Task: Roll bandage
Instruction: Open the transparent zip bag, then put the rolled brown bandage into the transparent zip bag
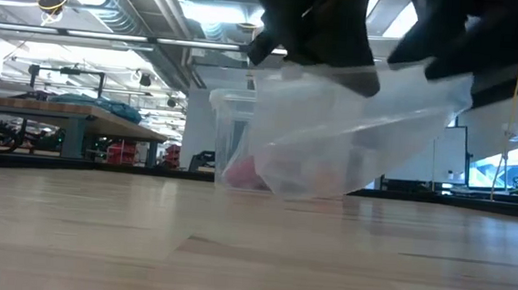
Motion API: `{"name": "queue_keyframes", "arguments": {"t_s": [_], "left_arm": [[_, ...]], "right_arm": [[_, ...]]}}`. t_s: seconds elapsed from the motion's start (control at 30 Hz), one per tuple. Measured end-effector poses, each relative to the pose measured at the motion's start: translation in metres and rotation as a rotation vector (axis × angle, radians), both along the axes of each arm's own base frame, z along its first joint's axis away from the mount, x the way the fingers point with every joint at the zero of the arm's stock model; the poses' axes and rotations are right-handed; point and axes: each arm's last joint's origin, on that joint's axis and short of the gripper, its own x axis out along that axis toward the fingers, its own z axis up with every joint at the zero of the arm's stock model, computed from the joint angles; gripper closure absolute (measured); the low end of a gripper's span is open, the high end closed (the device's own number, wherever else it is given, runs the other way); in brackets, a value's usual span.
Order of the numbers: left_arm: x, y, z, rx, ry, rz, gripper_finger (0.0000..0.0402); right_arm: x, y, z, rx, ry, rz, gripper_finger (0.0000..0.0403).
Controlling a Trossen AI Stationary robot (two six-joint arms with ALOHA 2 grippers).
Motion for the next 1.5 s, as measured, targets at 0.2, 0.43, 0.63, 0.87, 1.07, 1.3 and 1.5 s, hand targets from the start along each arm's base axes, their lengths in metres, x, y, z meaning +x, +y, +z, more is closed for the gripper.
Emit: {"name": "queue_keyframes", "arguments": {"t_s": [0.2,0.43,0.63,0.87,1.07,1.3,1.5], "left_arm": [[0.000,0.000,0.001,-0.009,-0.008,0.004,0.0400],[0.000,-0.001,0.002,0.024,-0.003,-0.006,0.0401],[-0.010,-0.007,0.015,0.179,-0.083,0.135,0.0401],[-0.022,-0.023,0.025,0.319,-0.120,0.176,0.0401],[-0.018,-0.018,0.022,0.285,-0.079,0.109,0.0401],[-0.017,-0.016,0.020,0.238,-0.065,0.093,0.0401],[-0.018,-0.013,0.017,0.218,-0.052,0.116,0.0401]], "right_arm": [[0.002,0.000,-0.016,-0.096,0.039,-0.025,0.0215],[0.003,-0.003,-0.019,-0.110,0.051,-0.055,0.0215],[0.008,0.004,-0.042,0.010,0.167,-0.023,0.0228],[0.016,0.010,-0.062,0.027,0.174,-0.021,0.0256],[0.015,0.010,-0.057,0.038,0.153,-0.036,0.0258],[0.015,0.008,-0.054,0.091,0.116,-0.128,0.0214],[0.012,0.010,-0.013,0.216,0.185,-0.105,0.0151]]}}
